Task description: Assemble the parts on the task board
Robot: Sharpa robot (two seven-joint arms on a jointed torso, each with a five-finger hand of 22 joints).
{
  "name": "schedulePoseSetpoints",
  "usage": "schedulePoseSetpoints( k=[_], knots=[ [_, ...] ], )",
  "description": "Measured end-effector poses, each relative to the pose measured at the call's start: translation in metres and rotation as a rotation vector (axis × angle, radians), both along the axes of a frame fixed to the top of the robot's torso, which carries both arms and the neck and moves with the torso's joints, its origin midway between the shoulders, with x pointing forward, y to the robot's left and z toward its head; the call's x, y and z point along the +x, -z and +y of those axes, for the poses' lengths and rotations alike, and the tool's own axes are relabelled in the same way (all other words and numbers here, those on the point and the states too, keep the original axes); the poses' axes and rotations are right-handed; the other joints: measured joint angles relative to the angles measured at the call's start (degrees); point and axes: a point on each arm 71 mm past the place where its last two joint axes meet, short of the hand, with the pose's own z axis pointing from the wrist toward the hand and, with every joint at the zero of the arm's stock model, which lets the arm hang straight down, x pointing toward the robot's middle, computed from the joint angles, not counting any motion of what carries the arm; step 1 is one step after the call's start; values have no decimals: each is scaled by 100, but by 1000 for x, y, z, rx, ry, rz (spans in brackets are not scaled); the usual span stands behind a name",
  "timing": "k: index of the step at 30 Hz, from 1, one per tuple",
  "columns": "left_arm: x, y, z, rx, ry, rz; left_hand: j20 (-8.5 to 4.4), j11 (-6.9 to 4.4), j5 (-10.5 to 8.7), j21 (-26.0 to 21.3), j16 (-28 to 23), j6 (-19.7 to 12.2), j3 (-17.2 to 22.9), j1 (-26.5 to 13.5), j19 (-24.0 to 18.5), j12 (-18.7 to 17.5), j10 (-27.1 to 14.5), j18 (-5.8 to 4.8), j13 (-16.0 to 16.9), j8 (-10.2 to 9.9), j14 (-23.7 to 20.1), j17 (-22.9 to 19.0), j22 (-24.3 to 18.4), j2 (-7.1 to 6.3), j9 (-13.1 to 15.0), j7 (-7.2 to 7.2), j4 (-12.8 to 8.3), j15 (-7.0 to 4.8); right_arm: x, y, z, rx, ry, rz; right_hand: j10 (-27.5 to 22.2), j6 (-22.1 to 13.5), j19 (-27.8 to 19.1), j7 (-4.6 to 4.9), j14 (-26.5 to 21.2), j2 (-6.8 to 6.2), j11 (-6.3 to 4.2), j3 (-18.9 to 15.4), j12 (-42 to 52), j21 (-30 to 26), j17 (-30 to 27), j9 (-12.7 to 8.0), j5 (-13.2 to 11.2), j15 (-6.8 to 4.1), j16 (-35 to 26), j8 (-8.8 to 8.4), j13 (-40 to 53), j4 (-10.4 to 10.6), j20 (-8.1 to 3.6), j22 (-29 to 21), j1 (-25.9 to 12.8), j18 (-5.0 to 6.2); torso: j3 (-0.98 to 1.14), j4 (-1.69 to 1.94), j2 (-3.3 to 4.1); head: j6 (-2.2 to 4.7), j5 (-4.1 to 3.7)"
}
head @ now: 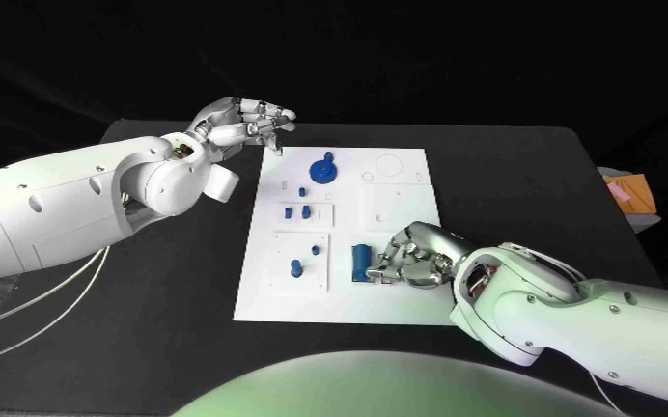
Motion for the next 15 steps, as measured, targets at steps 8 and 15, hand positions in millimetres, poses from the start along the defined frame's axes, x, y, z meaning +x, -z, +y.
schedulePoseSetpoints(
  k=[8, 15],
  knots=[
    [0, 0, 0, 0, 1, 0, 0, 0, 0, 0, 0, 0, 0, 0, 0, 0, 0, 0, 0, 0, 0, -5, 0, 0, 0, 0, 0, 0, 3, 2, 3, -12, -11, -7, 21, 0, -21, 0, 0, 2, -21, 0, 1, 22, 0, 0, 21, 0, 0, 10, 10, 0, -20, 0, 154, 0, -4, 3, 4, 0, -5],
    [0, 0, 0, 0, 1, 0, 0, 0, 0, 0, 0, 0, 0, 0, 0, 0, 0, 0, 0, 0, 0, -5, -4, 0, -1, 0, 0, 0, 4, 1, 1, -24, -12, -19, 31, -22, -4, -21, -4, 75, -30, 87, 47, 22, -1, -18, -110, -2, 0, 58, 27, -15, -36, -1, 410, -1, -4, -3, -2, 0, 0]
  ],
)
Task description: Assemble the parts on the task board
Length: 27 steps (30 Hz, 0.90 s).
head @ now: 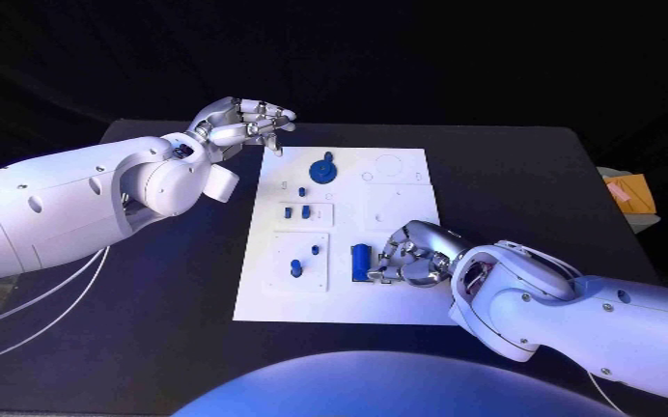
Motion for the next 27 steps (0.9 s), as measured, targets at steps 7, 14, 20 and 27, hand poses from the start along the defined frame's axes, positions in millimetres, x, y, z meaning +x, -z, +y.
schedulePoseSetpoints(
  k=[7, 14, 20, 27],
  knots=[
    [0, 0, 0, 0, 0, 0, 0, 0, 0, 0, 0, 0, 0, 0, 0, 0, 0, 0, 0, 0, 0, 0, 0, 0, 5, 0, 0, 0, 1, 2, -4, -14, 6, -2, 2, 0, 4, 0, -15, 23, -2, 28, 11, 0, -1, -3, -23, -18, 0, -1, 6, -18, -4, 0, 84, 1, 0, -3, -2, 0, 7],
    [0, 0, 1, 1, -1, 0, 0, 0, 0, 0, 0, 0, 16, 0, 0, 0, 0, 0, 0, 0, 0, 0, 1, 0, 5, 0, 16, 0, 1, 1, -5, -17, 7, -5, 4, 0, 4, 0, 4, 59, -4, 28, -11, 0, -1, -3, -23, -37, 0, -1, 139, -18, -4, -1, 120, 0, 0, -1, -2, 0, 8],
    [0, 0, 1, 1, -1, 1, 0, 0, 0, 0, 0, 0, 16, 0, 0, 0, 0, 0, 0, 0, 0, 1, 1, 0, 4, 0, 16, 0, 1, 1, -3, -16, 0, -3, 10, 0, 4, 0, 4, 35, -9, 28, -11, 0, -1, -8, -23, -37, 0, -1, 139, -18, -4, 4, 144, 0, 0, -2, -2, 0, 5],
    [0, 0, 1, 1, -1, 1, 0, 0, 0, 0, 0, 0, 16, 0, 0, 0, 0, 0, 0, 0, 0, 1, 1, 0, 4, 0, 16, 0, 0, 1, 0, -14, -9, 0, 11, 0, 4, 0, 4, 35, -11, 10, -10, 0, -2, -8, -56, -37, 0, 20, 139, 0, -3, 4, 143, 0, -2, 0, -1, 0, 1]
  ],
)
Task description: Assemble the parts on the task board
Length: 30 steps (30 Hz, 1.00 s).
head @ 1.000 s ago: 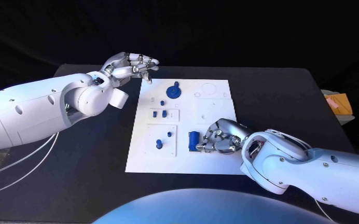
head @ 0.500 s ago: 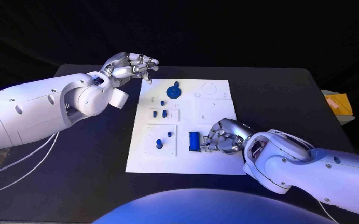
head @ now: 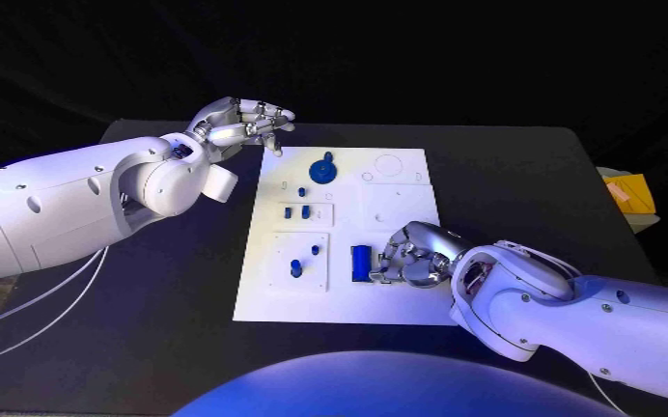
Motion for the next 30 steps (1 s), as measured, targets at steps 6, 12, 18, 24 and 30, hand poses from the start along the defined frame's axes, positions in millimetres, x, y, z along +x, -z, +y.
schedulePoseSetpoints(
  k=[6, 12, 18, 24, 30],
  knots=[
    [0, 0, 0, 0, -1, 0, 0, 0, 0, 0, 0, 0, 0, 0, 0, 0, 0, 0, 0, 0, 0, 0, 0, 0, 0, 0, 0, 0, -1, 0, 3, 2, -11, 3, 1, 0, 0, 0, 0, -61, 0, -24, 1, 0, 0, -5, -35, 0, 0, 0, 0, 24, 0, 0, -5, 0, -1, 1, 0, 0, -1],
    [0, 0, 0, 0, 0, 0, 0, 0, 0, 0, 0, 0, 0, 0, 0, 0, 0, 0, 0, 0, 0, 0, 0, 0, -1, 0, 0, 0, 0, 0, 8, 6, -21, 4, 1, 0, 0, 0, 0, -76, -1, -24, 0, 0, 0, -6, -59, 0, 0, 22, -3, 24, 0, -1, -20, 0, 2, 2, 1, 0, 0],
    [0, 0, 0, 0, 0, 1, 0, 0, 0, 0, 0, 0, 0, 0, 0, 0, 0, 0, 0, 0, 0, 1, 1, 0, -1, 0, 0, 0, 2, 3, 8, -2, -14, 2, 2, 20, 0, -19, 0, -75, -1, -8, 1, 0, -1, -11, -59, 1, 0, 22, -3, 39, 0, -1, -20, 0, 5, 5, 4, 0, 10],
    [0, 0, 1, 1, -1, 1, 0, 0, 0, 0, 0, 0, 0, 0, 0, 0, 0, 0, 0, 0, 0, 1, 1, 0, -1, 0, 0, 0, 3, 3, 6, -7, -6, -3, 18, 20, 0, -19, 0, -81, 15, -8, 1, 0, -1, -11, -69, 1, 0, 44, -8, 39, 0, -2, -26, 0, 3, 4, 3, 0, 19],
    [0, 0, 3, 2, -4, 2, 0, 0, 0, 0, 0, 0, 0, 0, 0, 0, 0, 0, 0, 0, 0, 1, 1, 0, -1, 0, 0, 0, 3, 3, 2, -9, 5, -4, 18, 20, 0, -19, 0, -78, 15, -8, 6, 0, -1, -11, -67, 1, 0, 44, -8, 39, 1, -2, -26, 0, 5, 0, -1, 0, 31]
  ],
)
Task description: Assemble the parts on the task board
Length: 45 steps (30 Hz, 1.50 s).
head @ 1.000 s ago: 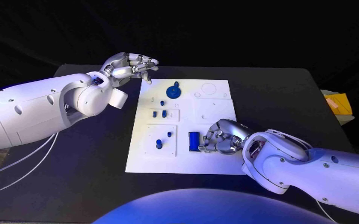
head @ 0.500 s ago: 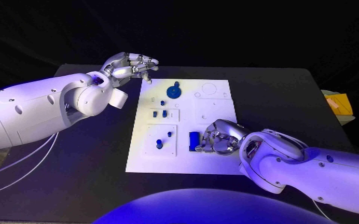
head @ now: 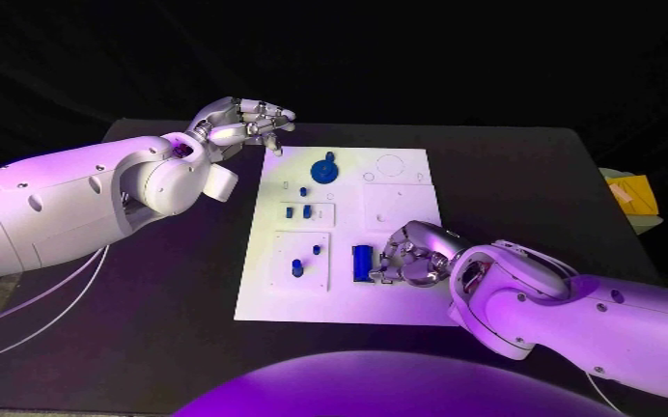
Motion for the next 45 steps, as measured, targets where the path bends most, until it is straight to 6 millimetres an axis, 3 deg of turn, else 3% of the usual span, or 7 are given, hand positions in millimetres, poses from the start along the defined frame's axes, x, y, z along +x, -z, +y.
schedulePoseSetpoints(
  k=[9, 15, 20, 31, 35, 38, 45],
  knots=[
    [0, 0, 1, 1, -3, 0, 0, 0, 0, 0, 0, 0, 0, 0, 0, 0, 0, 0, 0, 0, 0, 0, 0, 0, 0, 0, 0, 0, -2, -2, -2, 13, 9, 3, 0, 0, 0, 0, 0, 22, 0, 0, 14, 0, 0, -14, 0, 0, 0, 0, 0, 0, 0, 0, -23, 0, 0, -5, -2, 0, -10],
    [0, 0, 1, 1, -3, 0, 0, 0, 0, 0, 0, 0, 0, 0, 0, 0, 0, 0, 0, 0, 0, 0, 0, 0, 0, 0, 0, 0, -3, -6, -12, 40, 35, -12, -5, -122, 0, 60, 0, -40, 5, -49, -69, -48, 0, -52, 0, 0, 0, -24, -2, -1, 0, -1, -85, 0, -3, -3, -3, 0, -40],
    [0, 0, 2, 2, -3, 0, -21, 21, 0, -24, 0, 0, 0, 0, 21, 0, -21, 0, 0, 0, 0, -9, -8, 0, 11, 0, 0, 0, 4, -18, -38, 46, 83, -66, -44, -153, 0, 51, 0, -47, 45, -49, -112, -48, 0, -64, 0, 0, 0, -24, -4, -1, 0, -1, -78, 0, -7, -4, -7, 0, -74],
    [-2, -1, -3, -6, 13, 0, -21, 21, 0, -24, 0, 0, 0, 0, 21, 0, -21, 0, 0, 0, 0, -9, -8, 0, 11, 0, 0, 0, 9, -33, -86, -38, 130, -191, -138, -331, -21, 168, -12, -211, 139, -49, -223, -48, -1, -175, 0, 71, 0, -201, -90, -1, 21, -2, 90, 0, -18, -21, -12, 0, -181],
    [-3, -1, -4, -9, 19, 0, -21, 21, 0, -24, 0, 0, 16, 0, 21, 0, -21, 0, 0, 0, 0, -9, -8, 0, 11, 0, -16, 0, 7, -30, -96, -74, 129, -212, -146, -331, -2, 168, 9, -202, 148, -69, -224, -57, -1, -201, 26, 92, 0, -236, -104, 7, 49, 0, 78, 1, -16, -19, -12, 0, -203],
    [-3, -1, -3, -9, 20, -1, -21, 21, 0, -23, 0, 0, 16, 0, 21, 0, -21, 0, 0, -24, 0, -9, -7, 0, 10, 0, -16, 0, 4, -24, -100, -93, 129, -204, -147, -331, -10, 168, -9, -198, 148, -158, -240, -78, -1, -227, 223, 116, 0, -251, -114, 5, 74, 3, -54, 1, -17, -19, -14, 0, -210],
    [-3, -1, -4, -11, 23, -1, -21, 21, 0, -23, 0, 0, 16, 0, 21, 0, -21, 0, 0, -24, 0, -9, -7, 0, 10, 0, -16, 0, -4, -5, -94, -113, 107, -154, -235, -331, -10, 168, -9, -190, 160, -207, -365, -146, -1, -236, 266, 115, 0, -251, -117, 15, 74, 2, -160, 1, -14, -11, -15, 44, -222]
  ],
)
